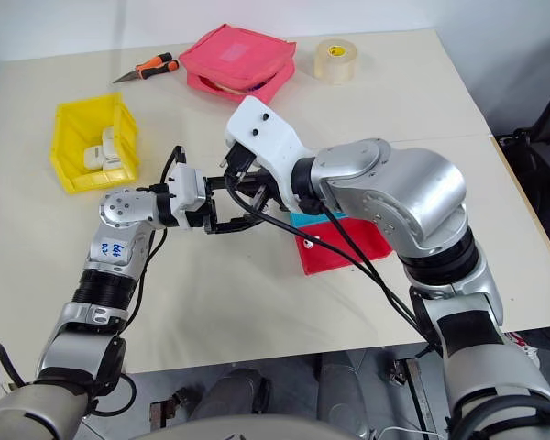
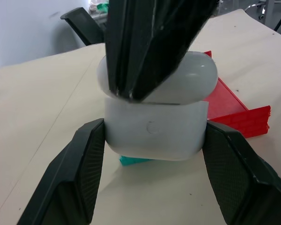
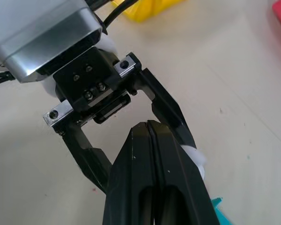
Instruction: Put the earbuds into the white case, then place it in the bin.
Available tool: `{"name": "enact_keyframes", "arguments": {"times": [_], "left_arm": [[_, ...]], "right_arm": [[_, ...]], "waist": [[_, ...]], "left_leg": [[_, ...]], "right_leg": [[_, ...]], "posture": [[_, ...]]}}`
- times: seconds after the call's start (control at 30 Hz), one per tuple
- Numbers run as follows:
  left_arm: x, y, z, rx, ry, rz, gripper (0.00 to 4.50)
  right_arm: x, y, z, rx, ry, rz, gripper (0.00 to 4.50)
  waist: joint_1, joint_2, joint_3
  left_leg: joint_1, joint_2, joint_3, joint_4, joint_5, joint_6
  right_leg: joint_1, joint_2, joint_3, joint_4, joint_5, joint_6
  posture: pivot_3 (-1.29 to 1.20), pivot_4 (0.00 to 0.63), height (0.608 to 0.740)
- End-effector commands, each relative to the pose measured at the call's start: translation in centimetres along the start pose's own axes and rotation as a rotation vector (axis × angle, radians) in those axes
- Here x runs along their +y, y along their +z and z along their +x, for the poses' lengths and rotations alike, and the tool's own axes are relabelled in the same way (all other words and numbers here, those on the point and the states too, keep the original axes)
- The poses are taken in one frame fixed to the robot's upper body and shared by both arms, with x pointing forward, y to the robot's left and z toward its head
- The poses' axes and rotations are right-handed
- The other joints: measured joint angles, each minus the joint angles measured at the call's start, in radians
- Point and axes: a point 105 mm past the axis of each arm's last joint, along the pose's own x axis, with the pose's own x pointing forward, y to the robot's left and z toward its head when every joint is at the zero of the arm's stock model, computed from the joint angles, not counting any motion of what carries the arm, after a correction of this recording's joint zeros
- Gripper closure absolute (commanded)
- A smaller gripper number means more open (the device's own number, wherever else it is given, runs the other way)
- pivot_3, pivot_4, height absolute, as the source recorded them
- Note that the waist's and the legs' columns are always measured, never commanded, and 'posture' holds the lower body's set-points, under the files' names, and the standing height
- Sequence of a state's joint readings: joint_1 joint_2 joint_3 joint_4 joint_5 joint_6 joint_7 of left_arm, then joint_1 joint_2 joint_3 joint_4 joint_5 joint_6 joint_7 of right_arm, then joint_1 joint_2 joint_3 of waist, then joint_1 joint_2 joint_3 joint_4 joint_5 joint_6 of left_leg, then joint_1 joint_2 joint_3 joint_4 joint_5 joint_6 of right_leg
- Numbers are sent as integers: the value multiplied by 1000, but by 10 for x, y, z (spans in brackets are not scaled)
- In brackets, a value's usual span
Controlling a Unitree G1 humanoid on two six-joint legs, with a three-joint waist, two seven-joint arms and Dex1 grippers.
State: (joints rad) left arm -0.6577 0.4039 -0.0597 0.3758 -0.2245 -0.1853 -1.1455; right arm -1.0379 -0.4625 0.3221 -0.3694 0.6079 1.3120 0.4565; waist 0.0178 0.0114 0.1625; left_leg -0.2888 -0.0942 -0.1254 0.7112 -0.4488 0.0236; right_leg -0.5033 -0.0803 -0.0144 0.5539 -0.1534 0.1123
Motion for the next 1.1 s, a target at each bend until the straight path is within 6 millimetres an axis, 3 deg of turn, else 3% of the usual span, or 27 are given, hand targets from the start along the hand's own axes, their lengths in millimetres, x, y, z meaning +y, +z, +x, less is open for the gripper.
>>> {"name": "enact_keyframes", "arguments": {"times": [0.03,0.23,0.33,0.47,0.57,0.63,0.8,0.93,1.1], "left_arm": [[10,11,-11,-30,51,37,1733],[20,12,-30,-24,129,31,1733],[22,13,-33,-26,151,29,1733],[38,21,-47,-109,316,-18,1733],[44,24,-56,-168,408,-53,1733],[47,25,-61,-194,459,-74,1733],[58,23,-76,-210,599,-95,1733],[83,22,-101,-203,807,-126,1733],[119,18,-145,-98,1099,-109,1733]], "right_arm": [[-11,-9,-11,35,-48,-12,4466],[-30,-38,-35,121,-138,30,4466],[-35,-43,-41,118,-163,33,4466],[-46,-24,-64,-242,-196,-31,4466],[-39,-38,-77,-310,-136,-25,3870],[-28,-43,-84,-355,-63,-38,3214],[-26,-52,-92,-400,-17,-49,1450],[-30,-57,-92,-399,-18,-48,36],[-37,-63,-90,-376,-50,-52,13]], "waist": [[1,0,0],[4,0,0],[3,0,0],[6,0,0],[7,0,0],[5,0,0],[5,0,0],[5,0,0],[7,0,0]], "left_leg": [[0,0,0,0,0,0],[-1,0,0,1,0,0],[-1,1,0,1,0,0],[-1,1,1,0,0,0],[-1,0,2,1,0,0],[-1,0,2,2,-1,0],[0,1,2,3,-1,-1],[0,2,1,2,-1,-1],[0,1,2,3,-1,-1]], "right_leg": [[0,0,0,0,0,0],[0,0,-1,0,0,-1],[-1,0,-1,0,0,-1],[0,0,-1,-1,0,-1],[1,-1,-3,-2,1,-1],[1,-1,-3,-1,1,0],[2,0,-3,-1,1,-1],[2,1,-2,-1,1,-1],[2,1,-2,-1,2,-2]], "posture": [[0,150,740],[0,150,740],[0,150,740],[0,150,740],[0,150,740],[0,150,740],[0,150,740],[0,150,740],[0,150,740]]}}
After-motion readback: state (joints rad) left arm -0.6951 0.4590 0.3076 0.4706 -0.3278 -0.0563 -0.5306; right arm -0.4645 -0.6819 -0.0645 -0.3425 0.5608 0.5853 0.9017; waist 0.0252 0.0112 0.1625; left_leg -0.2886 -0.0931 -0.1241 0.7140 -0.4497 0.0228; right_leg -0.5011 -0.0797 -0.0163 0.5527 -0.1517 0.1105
